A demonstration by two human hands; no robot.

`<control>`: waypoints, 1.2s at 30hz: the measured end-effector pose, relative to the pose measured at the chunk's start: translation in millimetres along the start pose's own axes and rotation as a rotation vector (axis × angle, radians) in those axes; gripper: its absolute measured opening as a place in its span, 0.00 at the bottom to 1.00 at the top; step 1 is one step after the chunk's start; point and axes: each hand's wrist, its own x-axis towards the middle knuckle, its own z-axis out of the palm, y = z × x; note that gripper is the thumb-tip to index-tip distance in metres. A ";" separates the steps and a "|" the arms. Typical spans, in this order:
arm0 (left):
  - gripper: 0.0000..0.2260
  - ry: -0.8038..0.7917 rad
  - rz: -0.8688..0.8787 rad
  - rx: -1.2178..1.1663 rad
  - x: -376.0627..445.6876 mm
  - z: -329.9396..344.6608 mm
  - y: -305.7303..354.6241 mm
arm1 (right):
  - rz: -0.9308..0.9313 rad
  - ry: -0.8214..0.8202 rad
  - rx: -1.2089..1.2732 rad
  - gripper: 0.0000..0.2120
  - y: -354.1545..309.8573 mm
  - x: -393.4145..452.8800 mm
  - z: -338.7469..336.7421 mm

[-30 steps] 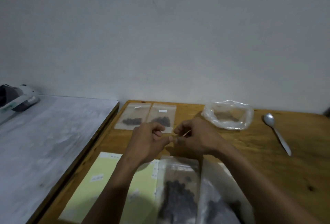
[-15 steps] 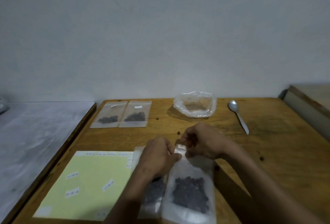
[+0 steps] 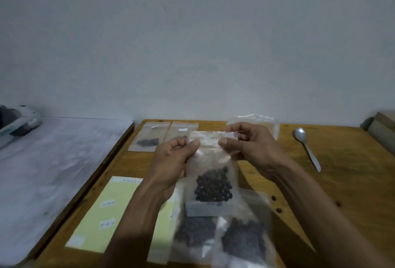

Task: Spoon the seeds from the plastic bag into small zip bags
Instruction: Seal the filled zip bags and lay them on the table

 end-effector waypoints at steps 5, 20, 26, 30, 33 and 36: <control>0.13 -0.006 -0.017 -0.082 -6.8 -50.5 11.3 | -0.033 -0.043 0.070 0.12 -12.5 14.6 69.7; 0.10 0.569 0.052 -0.086 -34.5 -146.7 20.6 | -0.179 -0.570 -1.153 0.08 41.5 -8.2 159.7; 0.09 0.544 0.046 -0.087 -32.2 -147.1 15.2 | -0.143 -0.608 -1.108 0.05 43.4 -9.1 159.1; 0.09 0.547 0.032 -0.094 -31.7 -150.5 12.5 | -0.145 -0.633 -1.104 0.03 42.8 -9.8 157.1; 0.10 0.549 0.023 -0.102 -30.6 -153.1 10.1 | -0.146 -0.653 -0.953 0.05 27.0 -9.8 149.4; 0.10 0.527 0.029 -0.080 -28.4 -148.4 7.3 | -0.188 -0.536 -0.667 0.06 3.7 -6.7 143.7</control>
